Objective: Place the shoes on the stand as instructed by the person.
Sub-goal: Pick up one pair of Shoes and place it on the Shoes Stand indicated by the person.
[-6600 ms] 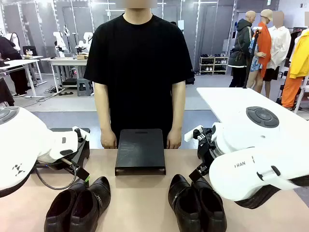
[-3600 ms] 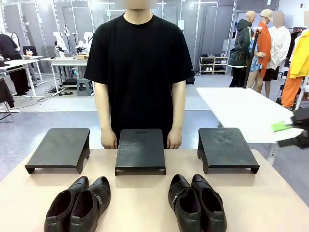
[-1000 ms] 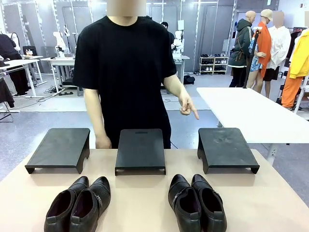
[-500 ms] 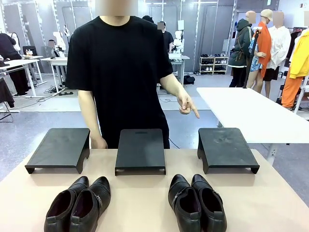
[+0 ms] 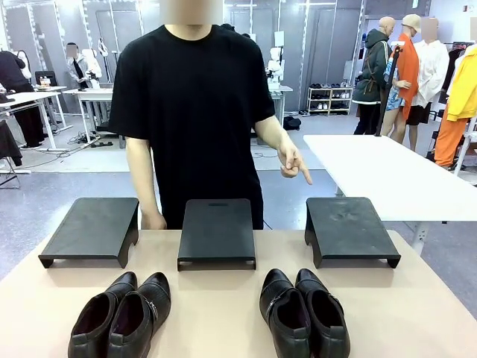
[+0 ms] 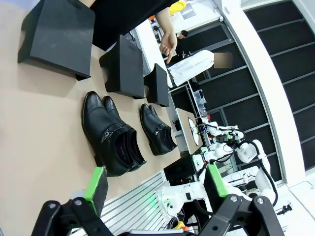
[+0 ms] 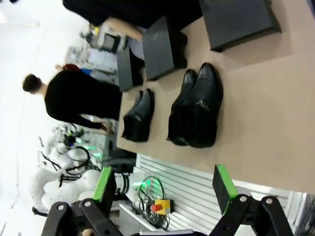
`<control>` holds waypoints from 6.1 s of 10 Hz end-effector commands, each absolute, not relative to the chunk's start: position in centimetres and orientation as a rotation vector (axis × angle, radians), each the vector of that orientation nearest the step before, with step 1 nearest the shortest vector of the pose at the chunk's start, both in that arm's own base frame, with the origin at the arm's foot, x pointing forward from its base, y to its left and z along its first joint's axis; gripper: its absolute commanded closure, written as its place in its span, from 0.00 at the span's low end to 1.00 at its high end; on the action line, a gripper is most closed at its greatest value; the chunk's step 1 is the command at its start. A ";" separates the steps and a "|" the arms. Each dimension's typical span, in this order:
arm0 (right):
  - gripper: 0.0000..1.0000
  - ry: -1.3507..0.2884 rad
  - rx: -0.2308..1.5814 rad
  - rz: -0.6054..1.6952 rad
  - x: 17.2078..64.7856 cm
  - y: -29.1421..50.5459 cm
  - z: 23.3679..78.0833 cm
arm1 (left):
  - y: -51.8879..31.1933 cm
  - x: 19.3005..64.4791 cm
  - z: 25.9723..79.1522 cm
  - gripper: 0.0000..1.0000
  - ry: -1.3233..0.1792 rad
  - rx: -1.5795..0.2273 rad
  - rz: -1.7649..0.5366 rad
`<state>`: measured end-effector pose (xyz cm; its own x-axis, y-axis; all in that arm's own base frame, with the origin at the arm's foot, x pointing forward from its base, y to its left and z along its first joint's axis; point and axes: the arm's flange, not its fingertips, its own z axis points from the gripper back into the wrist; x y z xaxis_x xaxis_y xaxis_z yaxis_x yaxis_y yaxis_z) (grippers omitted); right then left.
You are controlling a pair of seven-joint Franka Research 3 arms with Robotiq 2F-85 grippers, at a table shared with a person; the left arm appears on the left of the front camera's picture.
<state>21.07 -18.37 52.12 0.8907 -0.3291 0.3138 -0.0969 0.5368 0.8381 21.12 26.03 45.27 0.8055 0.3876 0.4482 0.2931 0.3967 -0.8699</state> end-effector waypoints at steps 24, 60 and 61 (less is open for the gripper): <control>0.00 -0.031 0.097 0.052 34.6 21.6 35.6 | 26.2 20.8 45.2 0.00 -0.671 -1.185 0.038; 0.93 -0.376 0.055 -0.033 40.5 5.7 52.8 | 26.2 20.8 45.2 0.00 -0.671 -1.185 0.038; 0.93 -0.367 0.068 -0.015 42.2 5.5 52.3 | 26.2 20.8 45.2 0.00 -0.671 -1.185 0.038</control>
